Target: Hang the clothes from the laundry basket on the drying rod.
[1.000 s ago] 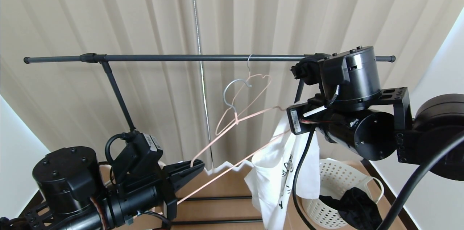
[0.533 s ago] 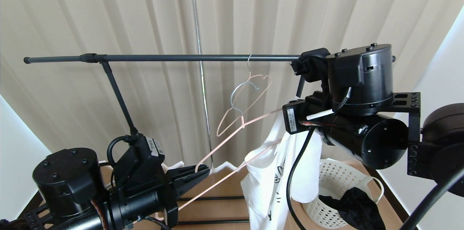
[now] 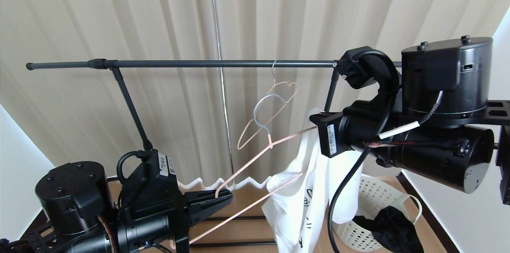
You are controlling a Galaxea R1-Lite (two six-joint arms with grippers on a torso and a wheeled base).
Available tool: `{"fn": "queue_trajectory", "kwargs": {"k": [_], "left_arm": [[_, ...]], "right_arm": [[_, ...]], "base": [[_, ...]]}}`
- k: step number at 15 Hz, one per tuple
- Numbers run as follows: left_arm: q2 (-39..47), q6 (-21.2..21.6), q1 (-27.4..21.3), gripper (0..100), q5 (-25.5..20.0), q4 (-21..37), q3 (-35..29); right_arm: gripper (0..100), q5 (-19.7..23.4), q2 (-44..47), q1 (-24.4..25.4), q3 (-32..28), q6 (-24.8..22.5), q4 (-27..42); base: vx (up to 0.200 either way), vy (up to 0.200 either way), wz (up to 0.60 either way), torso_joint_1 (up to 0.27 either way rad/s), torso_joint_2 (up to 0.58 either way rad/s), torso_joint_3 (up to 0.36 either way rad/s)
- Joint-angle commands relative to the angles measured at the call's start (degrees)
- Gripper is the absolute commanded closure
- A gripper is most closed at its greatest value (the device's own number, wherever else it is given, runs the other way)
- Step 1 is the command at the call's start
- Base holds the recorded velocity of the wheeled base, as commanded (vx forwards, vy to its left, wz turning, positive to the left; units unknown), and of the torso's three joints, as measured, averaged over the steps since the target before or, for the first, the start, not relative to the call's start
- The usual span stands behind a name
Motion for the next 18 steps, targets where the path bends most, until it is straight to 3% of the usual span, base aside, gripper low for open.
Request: {"fn": "queue_trajectory", "kwargs": {"k": [1, 10, 17, 18], "left_arm": [[0.27, -0.07, 0.18, 100, -0.17, 0.00, 0.29], [0.01, -2.27, 0.26, 100, -3.15, -0.09, 0.64], [-2.10, -2.27, 0.62, 100, -3.15, -0.09, 0.82], [-2.63, -2.27, 0.62, 100, -3.15, -0.09, 1.17]], "right_arm": [[100, 2.60, -2.67, 1.69, 1.14, 0.04, 0.00], [100, 4.36, -4.51, 8.02, 3.60, 0.30, -0.17], [100, 4.01, -5.39, 8.81, 3.34, 0.13, -0.26], [0, 4.01, -5.39, 8.81, 3.07, 0.13, -0.26]], "base": [[0.000, 0.000, 0.00, 0.000, 0.00, 0.000], [0.000, 0.000, 0.00, 0.000, 0.00, 0.000], [0.000, 0.000, 0.00, 0.000, 0.00, 0.000], [0.000, 0.000, 0.00, 0.000, 0.00, 0.000]]}}
